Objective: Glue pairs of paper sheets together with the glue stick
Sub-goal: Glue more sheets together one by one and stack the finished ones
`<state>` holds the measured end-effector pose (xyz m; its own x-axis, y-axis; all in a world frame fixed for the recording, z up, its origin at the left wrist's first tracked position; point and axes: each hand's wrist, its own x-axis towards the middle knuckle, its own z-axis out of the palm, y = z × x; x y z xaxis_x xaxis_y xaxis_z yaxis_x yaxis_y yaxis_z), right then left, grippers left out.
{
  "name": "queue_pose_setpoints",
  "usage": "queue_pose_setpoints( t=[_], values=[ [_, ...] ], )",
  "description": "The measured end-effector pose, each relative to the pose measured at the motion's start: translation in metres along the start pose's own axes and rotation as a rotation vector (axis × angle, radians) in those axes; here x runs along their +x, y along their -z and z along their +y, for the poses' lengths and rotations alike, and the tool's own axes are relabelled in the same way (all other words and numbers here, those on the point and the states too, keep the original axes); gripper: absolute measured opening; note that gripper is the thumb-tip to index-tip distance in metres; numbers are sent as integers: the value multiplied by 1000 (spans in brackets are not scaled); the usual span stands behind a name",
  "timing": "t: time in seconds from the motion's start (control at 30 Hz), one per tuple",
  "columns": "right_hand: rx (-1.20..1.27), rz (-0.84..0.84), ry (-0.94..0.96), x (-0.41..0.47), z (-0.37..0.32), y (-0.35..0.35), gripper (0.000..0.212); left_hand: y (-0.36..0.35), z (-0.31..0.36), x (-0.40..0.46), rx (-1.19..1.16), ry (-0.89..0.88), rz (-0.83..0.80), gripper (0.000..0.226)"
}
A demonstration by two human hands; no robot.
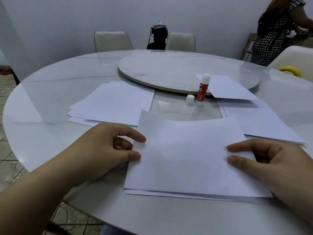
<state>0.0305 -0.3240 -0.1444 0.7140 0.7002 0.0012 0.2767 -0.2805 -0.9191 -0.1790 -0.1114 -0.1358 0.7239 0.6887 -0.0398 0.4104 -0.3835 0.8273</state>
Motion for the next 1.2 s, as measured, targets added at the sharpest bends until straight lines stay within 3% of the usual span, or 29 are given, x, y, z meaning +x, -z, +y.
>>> queue_pose_setpoints(
  t=[0.77, 0.97, 1.2],
  values=[
    [-22, 22, 4, 0, 7, 2, 45, 6, -7, 1, 35, -76, -59, 45],
    [-38, 40, -9, 0, 10, 1, 29, 8, -4, 2, -6, -22, -113, 44],
    [-13, 35, -11, -1, 10, 1, 25, 8, -2, 1, 8, -26, -132, 46]
  ],
)
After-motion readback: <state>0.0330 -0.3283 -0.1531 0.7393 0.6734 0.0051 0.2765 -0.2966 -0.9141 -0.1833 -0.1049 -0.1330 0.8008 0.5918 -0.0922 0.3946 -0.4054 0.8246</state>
